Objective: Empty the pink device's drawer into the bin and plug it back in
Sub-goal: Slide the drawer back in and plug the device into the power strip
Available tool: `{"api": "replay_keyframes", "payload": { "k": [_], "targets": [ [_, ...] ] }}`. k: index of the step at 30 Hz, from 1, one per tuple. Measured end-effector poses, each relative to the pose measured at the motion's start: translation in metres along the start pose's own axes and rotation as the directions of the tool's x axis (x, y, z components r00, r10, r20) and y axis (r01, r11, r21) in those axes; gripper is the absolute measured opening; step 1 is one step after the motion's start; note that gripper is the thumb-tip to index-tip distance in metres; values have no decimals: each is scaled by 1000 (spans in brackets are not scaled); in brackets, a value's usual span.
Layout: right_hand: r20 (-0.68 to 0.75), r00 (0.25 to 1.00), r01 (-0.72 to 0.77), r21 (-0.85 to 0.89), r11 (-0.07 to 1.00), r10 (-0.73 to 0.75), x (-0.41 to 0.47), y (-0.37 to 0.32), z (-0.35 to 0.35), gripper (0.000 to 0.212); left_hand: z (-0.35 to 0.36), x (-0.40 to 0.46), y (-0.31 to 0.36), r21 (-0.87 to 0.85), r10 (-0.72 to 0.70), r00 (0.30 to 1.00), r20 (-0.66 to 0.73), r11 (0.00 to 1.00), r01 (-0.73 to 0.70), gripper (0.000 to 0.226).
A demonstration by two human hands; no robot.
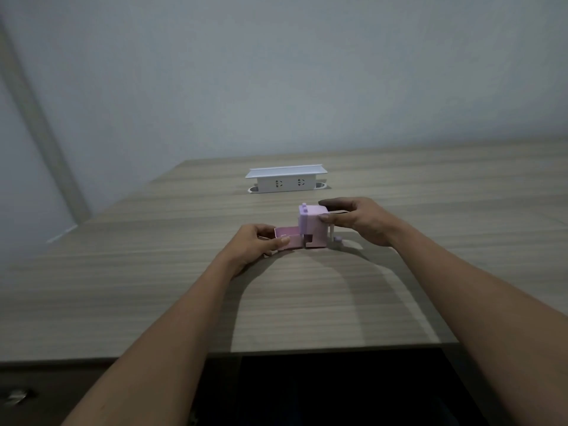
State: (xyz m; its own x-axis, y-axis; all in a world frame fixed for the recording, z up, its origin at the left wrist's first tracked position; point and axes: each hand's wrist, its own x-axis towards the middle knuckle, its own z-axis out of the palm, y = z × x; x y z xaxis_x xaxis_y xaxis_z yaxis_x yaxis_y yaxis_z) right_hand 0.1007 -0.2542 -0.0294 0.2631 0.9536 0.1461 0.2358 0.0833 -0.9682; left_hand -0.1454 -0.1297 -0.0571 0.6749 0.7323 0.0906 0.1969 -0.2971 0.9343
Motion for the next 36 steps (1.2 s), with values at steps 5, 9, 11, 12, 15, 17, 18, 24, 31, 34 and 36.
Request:
{"api": "replay_keyframes", "payload": {
  "k": [5, 9, 11, 12, 15, 17, 18, 24, 31, 34, 36],
  "targets": [
    [4, 1000, 9, 31, 999, -9, 2, 3, 3, 55, 13, 2, 5, -11, 21, 1000, 17, 1000, -21, 35],
    [-4, 1000, 6, 88, 996, -6, 2, 7, 6, 57, 30, 3, 13, -7, 46, 998, 47, 999, -45, 38],
    [-2, 1000, 0, 117, 993, 0, 3, 9, 6, 58, 37, 5, 16, 16, 57, 997, 56, 998, -58, 37],
    [-1, 1000, -4, 125, 992, 4, 2, 9, 5, 58, 39, 6, 17, 18, 62, 996, 56, 998, -63, 38],
    [18, 1000, -16, 130, 991, 13, -1, 11, 4, 59, 39, 6, 16, -23, 94, 994, 49, 995, -92, 46],
    [32, 999, -20, 135, 991, 15, -2, 16, 5, 58, 39, 2, 16, -32, 127, 991, 27, 991, -127, 44],
    [38, 999, -20, 146, 989, 14, -2, 19, 6, 57, 39, 2, 17, -26, 140, 990, 17, 990, -139, 42],
    [19, 1000, 22, 88, 996, -23, 2, 20, 3, 54, 39, 10, 21, -40, 145, 989, 15, 989, -144, 39],
    [-67, 996, 71, 68, 995, -66, 36, -2, -10, 45, 30, 53, 45, -35, 178, 984, -12, 983, -178, 44],
    [-78, 994, 77, 55, 996, -72, 54, -8, -18, 49, 27, 79, 51, -9, 191, 982, -15, 982, -191, 42],
    [-83, 994, 76, 43, 996, -72, 71, -10, -26, 47, 26, 100, 52, -11, 195, 981, -20, 981, -196, 41]
  ]
}}
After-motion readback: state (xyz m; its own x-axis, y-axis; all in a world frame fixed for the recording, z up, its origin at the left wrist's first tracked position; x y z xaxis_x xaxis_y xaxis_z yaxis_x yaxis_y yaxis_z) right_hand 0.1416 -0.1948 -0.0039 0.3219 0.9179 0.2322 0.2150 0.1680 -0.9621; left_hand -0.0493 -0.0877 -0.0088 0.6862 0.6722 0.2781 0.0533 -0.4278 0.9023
